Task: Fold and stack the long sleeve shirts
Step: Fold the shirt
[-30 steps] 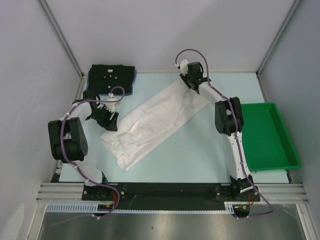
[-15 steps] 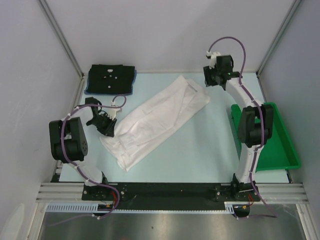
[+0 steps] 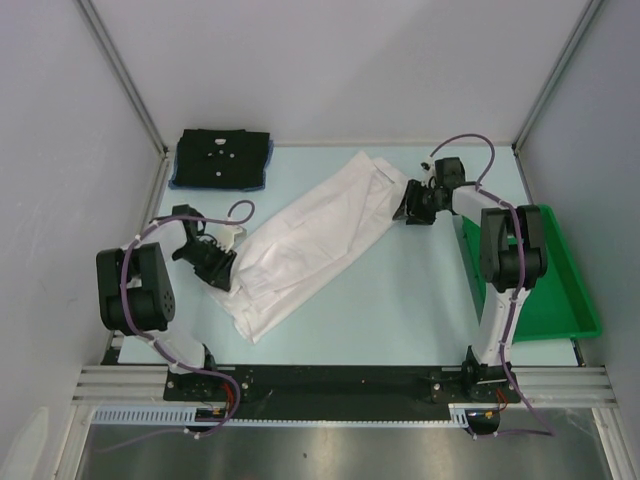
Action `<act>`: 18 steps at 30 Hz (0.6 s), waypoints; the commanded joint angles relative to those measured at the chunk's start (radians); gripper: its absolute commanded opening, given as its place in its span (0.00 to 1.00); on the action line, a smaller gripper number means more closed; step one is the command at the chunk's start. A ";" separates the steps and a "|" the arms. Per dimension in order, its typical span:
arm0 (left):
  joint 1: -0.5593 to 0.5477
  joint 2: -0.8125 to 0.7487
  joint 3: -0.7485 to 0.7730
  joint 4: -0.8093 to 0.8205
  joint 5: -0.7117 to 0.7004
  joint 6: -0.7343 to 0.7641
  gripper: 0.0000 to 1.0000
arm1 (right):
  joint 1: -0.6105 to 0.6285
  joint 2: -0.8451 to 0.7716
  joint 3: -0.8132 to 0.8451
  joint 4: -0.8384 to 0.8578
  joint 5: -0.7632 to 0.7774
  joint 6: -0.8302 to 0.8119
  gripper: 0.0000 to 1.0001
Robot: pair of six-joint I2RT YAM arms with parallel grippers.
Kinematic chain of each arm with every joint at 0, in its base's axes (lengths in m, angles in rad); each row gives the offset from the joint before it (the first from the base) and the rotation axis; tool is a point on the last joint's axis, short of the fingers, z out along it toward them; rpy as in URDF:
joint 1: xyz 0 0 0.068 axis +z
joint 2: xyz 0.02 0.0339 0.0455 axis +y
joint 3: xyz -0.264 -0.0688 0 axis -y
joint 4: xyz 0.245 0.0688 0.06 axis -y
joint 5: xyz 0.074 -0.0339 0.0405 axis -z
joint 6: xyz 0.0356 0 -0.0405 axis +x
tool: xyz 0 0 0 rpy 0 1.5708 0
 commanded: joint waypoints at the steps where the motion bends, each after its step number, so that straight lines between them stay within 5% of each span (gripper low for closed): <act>1: 0.035 -0.037 0.060 -0.058 0.032 0.003 0.44 | -0.015 0.051 0.026 0.125 -0.083 0.111 0.53; 5: 0.062 -0.026 0.154 -0.066 0.079 -0.030 0.55 | -0.012 0.097 0.048 0.127 -0.071 0.139 0.34; 6: 0.064 -0.024 0.187 -0.065 0.091 -0.038 0.56 | -0.014 0.112 0.065 0.118 -0.042 0.131 0.13; 7: 0.065 -0.020 0.201 -0.065 0.099 -0.044 0.56 | -0.018 0.119 0.077 0.089 -0.020 0.116 0.02; 17: 0.032 0.077 0.246 -0.063 0.127 -0.049 0.57 | -0.063 0.365 0.512 -0.029 0.110 -0.073 0.00; 18: 0.021 0.085 0.249 -0.063 0.134 -0.058 0.57 | -0.060 0.384 0.560 -0.077 0.113 -0.105 0.07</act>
